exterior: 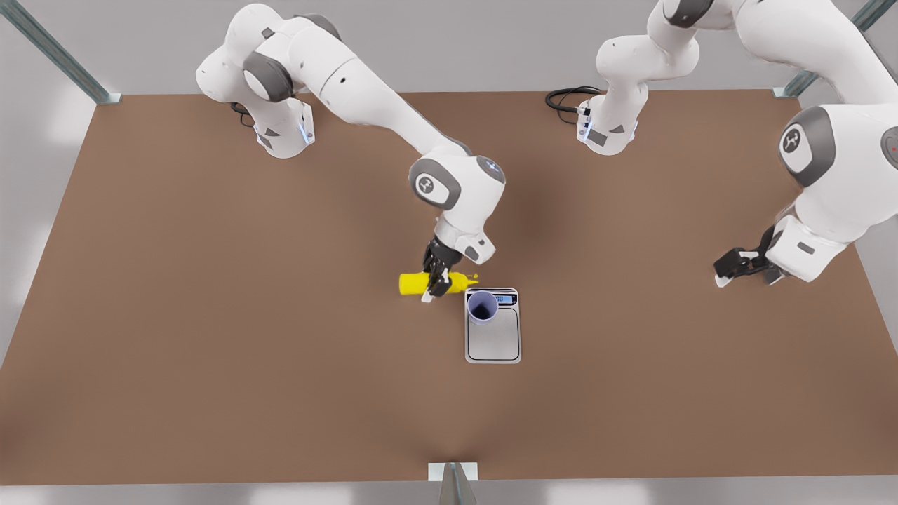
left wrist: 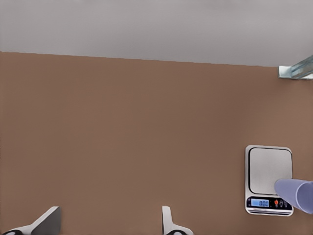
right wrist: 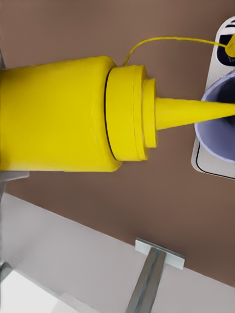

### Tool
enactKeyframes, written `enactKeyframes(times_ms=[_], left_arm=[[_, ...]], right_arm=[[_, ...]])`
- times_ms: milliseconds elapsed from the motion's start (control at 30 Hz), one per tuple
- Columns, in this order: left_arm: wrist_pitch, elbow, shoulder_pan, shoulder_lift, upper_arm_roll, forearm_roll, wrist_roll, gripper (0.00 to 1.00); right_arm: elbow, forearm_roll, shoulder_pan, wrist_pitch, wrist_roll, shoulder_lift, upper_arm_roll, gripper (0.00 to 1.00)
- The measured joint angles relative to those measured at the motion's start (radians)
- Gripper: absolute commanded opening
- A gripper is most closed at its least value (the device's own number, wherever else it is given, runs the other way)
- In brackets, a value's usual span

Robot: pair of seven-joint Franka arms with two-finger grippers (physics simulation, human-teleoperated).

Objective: Move cup to the weight, pick up sauce bottle, pour sauce

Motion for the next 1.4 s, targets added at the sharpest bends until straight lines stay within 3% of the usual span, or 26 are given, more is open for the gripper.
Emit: enactKeyframes(times_ms=[267, 767, 1400], left_arm=[[0.007, 0.001, 0.000, 0.010, -0.007, 0.007, -0.001, 1.00], [0.018, 0.001, 0.001, 0.011, -0.007, 0.013, 0.002, 1.00], [0.022, 0.001, -0.002, 0.011, -0.016, 0.031, 0.006, 1.00]], right_arm=[[-0.001, -0.111, 0.003, 0.005, -0.034, 0.033, 0.002, 0.58], [0.010, -0.109, 0.003, 0.012, -0.064, 0.115, 0.006, 0.58], [0.008, -0.104, 0.002, -0.002, -0.015, 0.112, 0.006, 0.58]])
